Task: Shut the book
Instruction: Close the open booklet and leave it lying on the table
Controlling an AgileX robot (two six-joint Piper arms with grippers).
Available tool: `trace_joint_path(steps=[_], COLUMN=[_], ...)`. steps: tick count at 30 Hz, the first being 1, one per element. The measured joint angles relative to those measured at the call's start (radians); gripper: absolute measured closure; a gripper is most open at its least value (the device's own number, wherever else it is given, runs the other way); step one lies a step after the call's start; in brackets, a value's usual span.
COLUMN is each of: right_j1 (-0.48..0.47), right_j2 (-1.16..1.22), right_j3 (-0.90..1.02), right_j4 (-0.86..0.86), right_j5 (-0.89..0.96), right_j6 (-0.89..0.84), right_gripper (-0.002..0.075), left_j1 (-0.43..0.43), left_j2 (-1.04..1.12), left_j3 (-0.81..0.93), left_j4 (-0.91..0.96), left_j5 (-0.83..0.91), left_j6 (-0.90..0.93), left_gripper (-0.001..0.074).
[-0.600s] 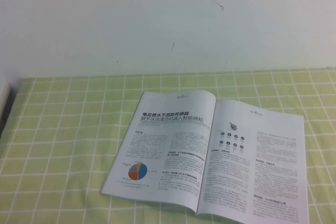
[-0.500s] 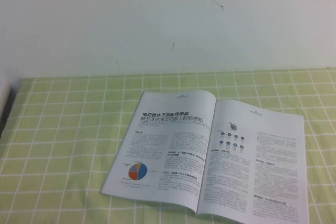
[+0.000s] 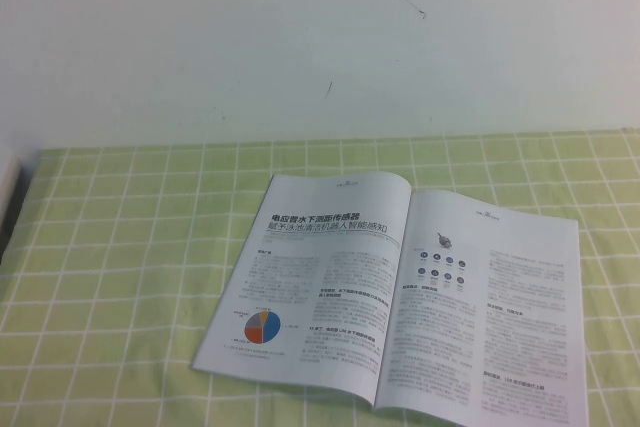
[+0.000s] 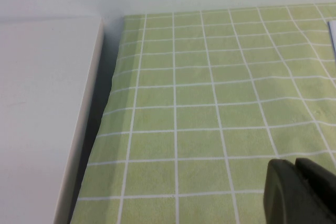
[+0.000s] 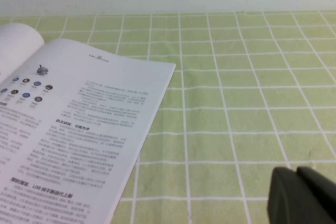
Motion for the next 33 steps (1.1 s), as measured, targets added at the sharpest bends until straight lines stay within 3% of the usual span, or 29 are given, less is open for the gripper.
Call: trace_joint_path(steps=[25,29,33], right_j1=[0.000,0.000,0.000], right_j2=[0.000,0.000,0.000], right_j3=[0.000,0.009,0.009], right_j4=[-0.001,-0.001,-0.002], right_j5=[-0.017,-0.135,-0.385], right_j6=[0.000,-0.004,-0.004], right_gripper=[0.0729,0.0729,0.0729], left_j1=[0.000,0.000,0.000], left_j2=[0.000,0.000,0.000], left_j3=[0.000,0.007,0.007], left_j4=[0.000,-0.002,-0.002], left_j5=[-0.016,-0.182,-0.450], left_j6=[0.000,0.000,0.000], left_gripper=[0.0738,0.0738,0.0738])
